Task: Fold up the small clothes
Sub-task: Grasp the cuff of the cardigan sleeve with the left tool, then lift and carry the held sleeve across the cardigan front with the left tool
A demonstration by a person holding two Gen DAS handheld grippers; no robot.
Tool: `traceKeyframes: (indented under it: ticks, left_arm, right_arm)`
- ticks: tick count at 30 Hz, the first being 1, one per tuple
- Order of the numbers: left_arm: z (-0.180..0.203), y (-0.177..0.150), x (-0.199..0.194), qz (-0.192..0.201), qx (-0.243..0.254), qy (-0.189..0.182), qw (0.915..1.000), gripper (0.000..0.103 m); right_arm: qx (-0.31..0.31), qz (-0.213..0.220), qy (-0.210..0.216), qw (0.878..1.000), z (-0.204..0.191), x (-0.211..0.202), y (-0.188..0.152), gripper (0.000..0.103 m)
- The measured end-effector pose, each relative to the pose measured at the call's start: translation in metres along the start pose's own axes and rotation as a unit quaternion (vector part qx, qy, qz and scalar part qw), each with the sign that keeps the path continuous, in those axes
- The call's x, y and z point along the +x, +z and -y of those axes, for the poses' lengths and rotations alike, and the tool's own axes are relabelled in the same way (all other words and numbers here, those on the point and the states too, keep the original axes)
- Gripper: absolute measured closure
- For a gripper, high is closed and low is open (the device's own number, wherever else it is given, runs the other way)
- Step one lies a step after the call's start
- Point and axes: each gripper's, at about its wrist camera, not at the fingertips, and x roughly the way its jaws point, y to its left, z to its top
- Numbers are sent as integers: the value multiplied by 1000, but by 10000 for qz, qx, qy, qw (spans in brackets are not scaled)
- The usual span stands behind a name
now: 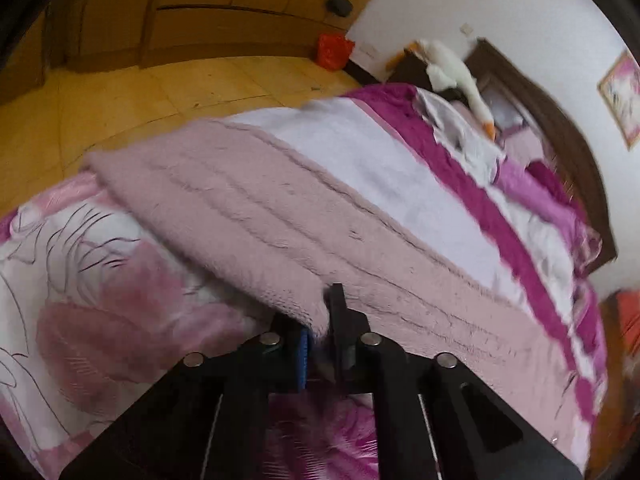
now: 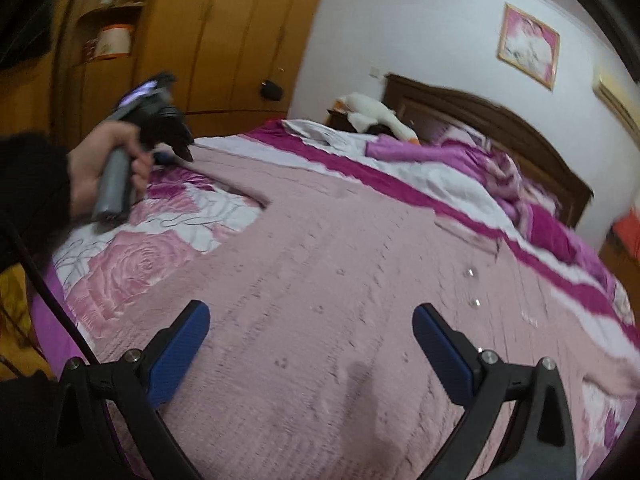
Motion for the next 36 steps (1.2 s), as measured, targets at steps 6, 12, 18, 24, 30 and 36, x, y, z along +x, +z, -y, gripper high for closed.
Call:
traceKeyframes:
  ticks: [6,12,18,24,30,36]
  left_arm:
    - [55,-2,-32,320,971,-235,9945,103]
    - [118,-29,-69,352,1475,-990,9835,103]
    - [174,-72,-90,150,1694,-1797,9689,103]
    - [202,-112,-58,-1011,1434,-2862,9420,81]
    - [147,-136,-41,-1475,-387,-2914,9444,72]
    - [86,-111,-66,-140,-1596,-2050,9656,71]
  right_arm:
    - [-222,-125,38,9997,-7,8,-8,0]
    - [21,-164,37,9999,9,6,-7,0]
    - [1128,-220,-91,9933,59,6,-10,0]
    - [2319,-394,-582,9702,120,10,-22,0]
    - [2837,-711,-379,9555,142,24,-42,0]
    - [2706,-811,-87,9592,131,36,-49,0]
